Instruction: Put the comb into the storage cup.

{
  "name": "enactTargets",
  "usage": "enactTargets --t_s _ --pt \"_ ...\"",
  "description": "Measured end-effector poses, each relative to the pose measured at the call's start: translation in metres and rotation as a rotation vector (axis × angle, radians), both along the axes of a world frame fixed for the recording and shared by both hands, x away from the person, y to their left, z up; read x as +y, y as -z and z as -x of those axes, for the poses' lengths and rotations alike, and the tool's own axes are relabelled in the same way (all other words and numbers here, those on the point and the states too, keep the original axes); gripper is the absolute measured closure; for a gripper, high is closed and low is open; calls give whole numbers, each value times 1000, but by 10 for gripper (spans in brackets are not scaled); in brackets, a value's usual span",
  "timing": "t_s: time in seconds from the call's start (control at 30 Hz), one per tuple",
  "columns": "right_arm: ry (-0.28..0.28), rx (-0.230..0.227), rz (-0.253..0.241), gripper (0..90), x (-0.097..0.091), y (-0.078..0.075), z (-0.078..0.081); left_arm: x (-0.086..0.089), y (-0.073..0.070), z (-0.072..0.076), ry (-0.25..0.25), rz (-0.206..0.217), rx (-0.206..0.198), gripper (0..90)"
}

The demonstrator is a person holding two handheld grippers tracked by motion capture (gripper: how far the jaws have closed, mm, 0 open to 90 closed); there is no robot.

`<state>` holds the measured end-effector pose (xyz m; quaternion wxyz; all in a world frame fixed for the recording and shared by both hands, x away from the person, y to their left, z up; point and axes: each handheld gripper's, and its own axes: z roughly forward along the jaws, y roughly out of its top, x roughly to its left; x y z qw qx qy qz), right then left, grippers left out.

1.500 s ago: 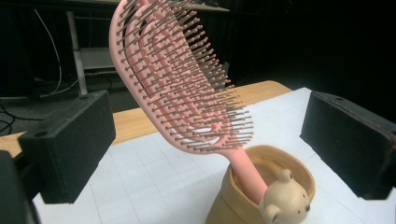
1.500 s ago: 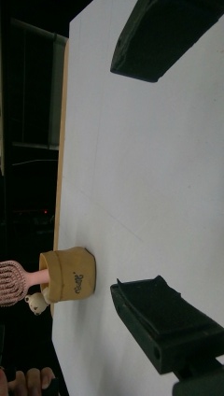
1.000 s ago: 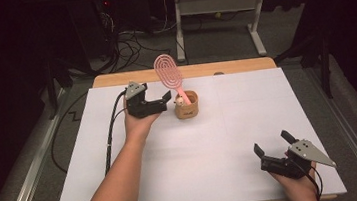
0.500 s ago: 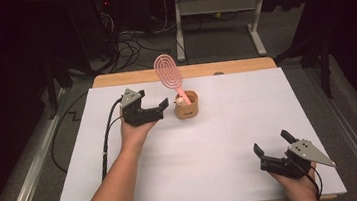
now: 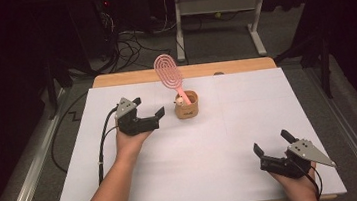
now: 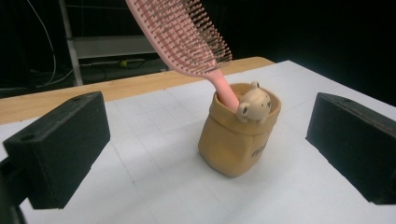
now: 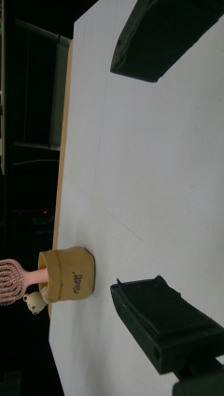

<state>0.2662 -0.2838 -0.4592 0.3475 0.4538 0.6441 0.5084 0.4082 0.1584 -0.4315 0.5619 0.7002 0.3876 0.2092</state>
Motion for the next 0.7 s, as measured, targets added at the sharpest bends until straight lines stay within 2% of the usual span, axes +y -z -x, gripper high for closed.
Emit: enactTargets --t_s 0.1,0.17,0.27,0.47,0.57,0.7 --pt "1 0 -1 3 0 0 0 3 5 6 12 7 16 0" --pt "1 -1 -2 3 0 0 0 5 6 12 12 -1 4 0" --pt "-2 2 -2 2 0 0 0 9 10 19 15 1 14 0" --pt "-2 1 -3 3 0 0 0 15 17 35 24 -27 17 0" --pt "-3 1 -2 2 0 0 0 19 18 43 28 -13 18 0" --pt "-3 -1 -4 3 1 0 0 23 20 53 34 -25 15 0"
